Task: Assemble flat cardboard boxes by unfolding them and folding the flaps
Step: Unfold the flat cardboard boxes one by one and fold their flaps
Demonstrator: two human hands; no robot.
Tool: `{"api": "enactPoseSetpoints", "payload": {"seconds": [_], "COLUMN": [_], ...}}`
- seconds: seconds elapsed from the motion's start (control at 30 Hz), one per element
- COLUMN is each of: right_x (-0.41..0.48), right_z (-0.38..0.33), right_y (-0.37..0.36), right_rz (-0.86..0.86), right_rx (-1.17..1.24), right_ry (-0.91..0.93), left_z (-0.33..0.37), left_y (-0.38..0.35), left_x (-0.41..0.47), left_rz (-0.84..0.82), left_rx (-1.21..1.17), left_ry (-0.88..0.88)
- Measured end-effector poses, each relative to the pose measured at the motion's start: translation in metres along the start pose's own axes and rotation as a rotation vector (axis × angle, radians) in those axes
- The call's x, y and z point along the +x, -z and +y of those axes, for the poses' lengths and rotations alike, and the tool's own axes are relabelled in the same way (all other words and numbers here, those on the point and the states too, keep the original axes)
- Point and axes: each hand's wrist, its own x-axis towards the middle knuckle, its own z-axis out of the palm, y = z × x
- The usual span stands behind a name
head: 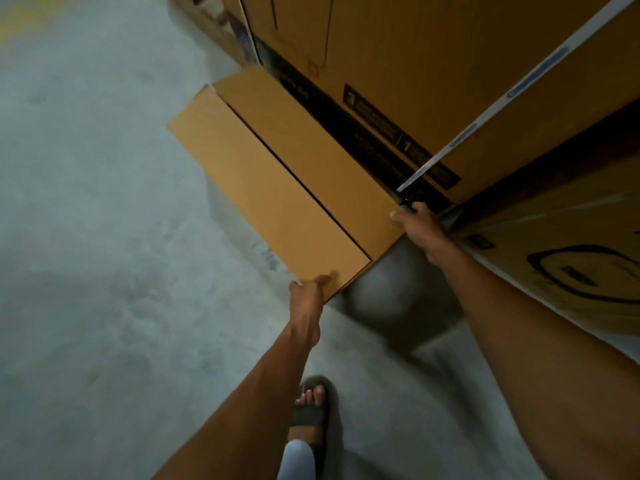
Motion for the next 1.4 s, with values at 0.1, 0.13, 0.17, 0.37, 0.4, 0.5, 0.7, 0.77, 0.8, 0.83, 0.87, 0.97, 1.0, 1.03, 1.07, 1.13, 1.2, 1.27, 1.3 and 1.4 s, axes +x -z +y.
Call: {"api": "enactPoseSetpoints", "payload": {"seconds": [0.1, 0.13, 0.17, 0.37, 0.4, 0.5, 0.7, 0.77, 0.8, 0.83, 0.87, 0.97, 1.0, 1.03, 1.07, 1.13, 1.2, 1.27, 1.3, 1.4], "right_x": [0.027, 0.030, 0.033, -0.017, -0.033, -0.088, -0.247, -0.314, -0.350, -0.387, -0.424, -0.537, -0.574, -0.610, -0.644, -0.707, -0.767, -0.809, -0.827, -0.867], "right_z": [0.013, 0.014, 0.015, -0.035, -0.049, -0.090, -0.171, -0.193, -0.202, -0.210, -0.215, -0.228, -0.230, -0.229, -0.227, -0.221, -0.209, -0.197, -0.192, -0.172], "right_y": [-0.014, -0.016, -0.017, -0.006, -0.004, 0.008, 0.063, 0.086, 0.099, 0.113, 0.128, 0.179, 0.198, 0.217, 0.236, 0.271, 0.306, 0.333, 0.345, 0.373], "right_rz": [-0.052, -0.046, -0.032, -0.012, -0.020, -0.003, 0.027, 0.016, 0.020, 0.029, 0.041, 0.070, 0.083, 0.094, 0.102, 0.130, 0.173, 0.216, 0.239, 0.324], "right_rx": [-0.068, -0.089, -0.124, 0.020, 0.067, 0.136, 0.172, 0.228, 0.257, 0.287, 0.303, 0.352, 0.368, 0.381, 0.395, 0.431, 0.477, 0.504, 0.515, 0.564], "right_ry": [-0.012, -0.004, 0.009, 0.223, 0.246, 0.304, 0.378, 0.432, 0.460, 0.498, 0.535, 0.695, 0.746, 0.796, 0.841, 0.926, 0.996, 1.041, 1.062, 1.086], "left_z": [-0.008, -0.010, -0.010, 0.025, 0.041, 0.091, 0.146, 0.158, 0.162, 0.165, 0.164, 0.145, 0.135, 0.124, 0.114, 0.097, 0.078, 0.064, 0.057, 0.037], "left_y": [-0.005, -0.005, -0.003, 0.045, 0.054, 0.076, 0.126, 0.144, 0.153, 0.160, 0.167, 0.183, 0.186, 0.189, 0.190, 0.189, 0.187, 0.183, 0.181, 0.170], "left_x": [0.021, 0.024, 0.025, -0.023, -0.038, -0.096, -0.275, -0.350, -0.390, -0.430, -0.471, -0.592, -0.631, -0.667, -0.703, -0.771, -0.836, -0.882, -0.901, -0.942], "left_rz": [-0.044, -0.046, -0.041, 0.068, 0.071, 0.061, 0.064, 0.078, 0.087, 0.090, 0.088, 0.068, 0.061, 0.054, 0.045, 0.027, 0.005, 0.005, 0.000, -0.027], "left_rx": [-0.060, -0.093, -0.126, -0.175, -0.199, -0.273, -0.225, -0.204, -0.192, -0.181, -0.182, -0.220, -0.230, -0.233, -0.235, -0.249, -0.247, -0.236, -0.234, -0.205], "left_ry": [0.018, 0.017, 0.005, -0.389, -0.434, -0.472, -0.563, -0.623, -0.663, -0.703, -0.743, -0.893, -0.944, -0.995, -1.043, -1.120, -1.192, -1.252, -1.276, -1.321]}}
